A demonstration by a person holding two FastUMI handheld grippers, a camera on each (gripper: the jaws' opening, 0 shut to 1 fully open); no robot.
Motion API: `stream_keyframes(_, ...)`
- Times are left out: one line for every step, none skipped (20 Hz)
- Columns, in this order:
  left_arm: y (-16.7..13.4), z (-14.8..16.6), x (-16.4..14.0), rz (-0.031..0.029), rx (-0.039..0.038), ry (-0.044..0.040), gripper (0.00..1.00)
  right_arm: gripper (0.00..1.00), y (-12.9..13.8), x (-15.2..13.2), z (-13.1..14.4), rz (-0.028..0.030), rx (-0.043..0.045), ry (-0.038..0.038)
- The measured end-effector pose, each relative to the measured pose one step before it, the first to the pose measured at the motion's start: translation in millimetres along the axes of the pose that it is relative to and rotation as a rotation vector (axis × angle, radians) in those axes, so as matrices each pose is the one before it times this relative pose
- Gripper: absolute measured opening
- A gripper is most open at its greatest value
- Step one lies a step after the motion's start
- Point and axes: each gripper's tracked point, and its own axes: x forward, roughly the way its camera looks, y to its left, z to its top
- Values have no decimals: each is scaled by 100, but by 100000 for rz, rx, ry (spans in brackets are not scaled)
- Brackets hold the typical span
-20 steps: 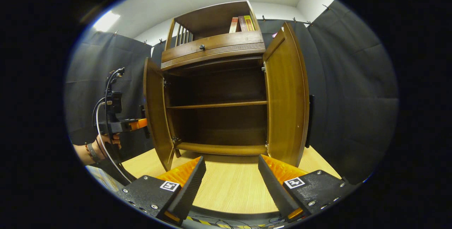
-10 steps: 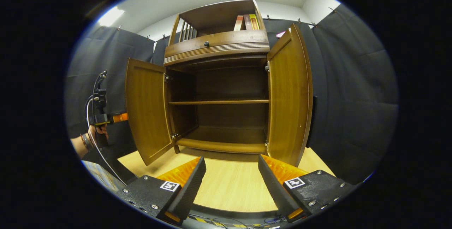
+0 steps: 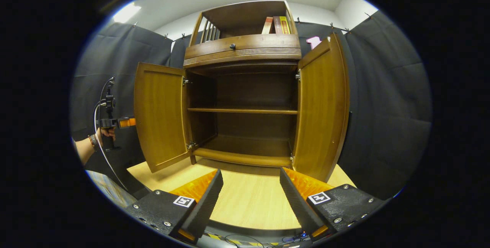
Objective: Open the right door of the double-door shoe cabinet with the right hand, and open the left door with the left hand.
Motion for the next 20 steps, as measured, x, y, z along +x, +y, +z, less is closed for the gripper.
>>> stream_keyframes(-101,8,-95,-2772,-474,-251,10,92,241,128,388,22,-346,-151)
stream_keyframes(-130,-257,-349,-1821,5,-413,10,92,353,308,285,295,845,-4)
stream_keyframes(-127,-84,-504,-1335,513,236,10,92,437,242,156,602,1252,3)
stream_keyframes(72,-109,-557,-371,258,-648,10,92,399,282,182,59,853,-249)
stream_keyframes(-49,128,-804,1,46,-749,11,92,204,188,204,-410,325,-575)
stream_keyframes(18,62,-1119,1373,480,-712,10,92,253,285,230,-581,200,-396)
stream_keyframes(724,281,-1331,3014,862,-1405,10,92,141,194,-8,-51,322,-273)
stream_keyframes(637,465,-1362,2955,139,-891,11,92,200,169,76,53,349,-261)
stream_keyframes(808,643,-1383,4373,549,-983,10,92,152,398,263,-311,418,-570)
stream_keyframes(943,782,-1386,4614,959,-1005,10,92,34,303,322,-472,497,-788)
stream_keyframes(445,779,-1267,4663,408,-810,10,92,18,252,226,-615,728,-961)
stream_keyframes(370,1006,-1148,5066,425,-780,9,92,-21,239,414,-920,970,-1000)
stream_keyframes(-360,763,-739,3311,50,-253,8,92,-4,264,298,-568,1126,-1224)
stream_keyframes(-844,985,-476,2019,638,-1371,7,92,13,169,366,-752,1037,-1367)
stream_keyframes(-1335,983,-241,749,-251,-703,7,92,-28,249,443,-1122,890,-1150)
stream_keyframes(-2172,186,-30,-2299,483,845,7,92,42,164,490,-615,291,-1618)
stream_keyframes(-2154,-401,143,-1388,1638,2067,7,92,-144,65,411,-1262,-528,-1909)
stream_keyframes(-2102,-229,362,-282,877,1593,11,92,-340,222,619,-1971,-1674,-2531)
stream_keyframes(-2548,-317,314,-1883,-1007,1323,11,92,-329,223,560,-1228,-1380,-1835)
stream_keyframes(-2557,-157,582,-2390,-2135,318,5,92,-195,136,397,-704,-21,-929)
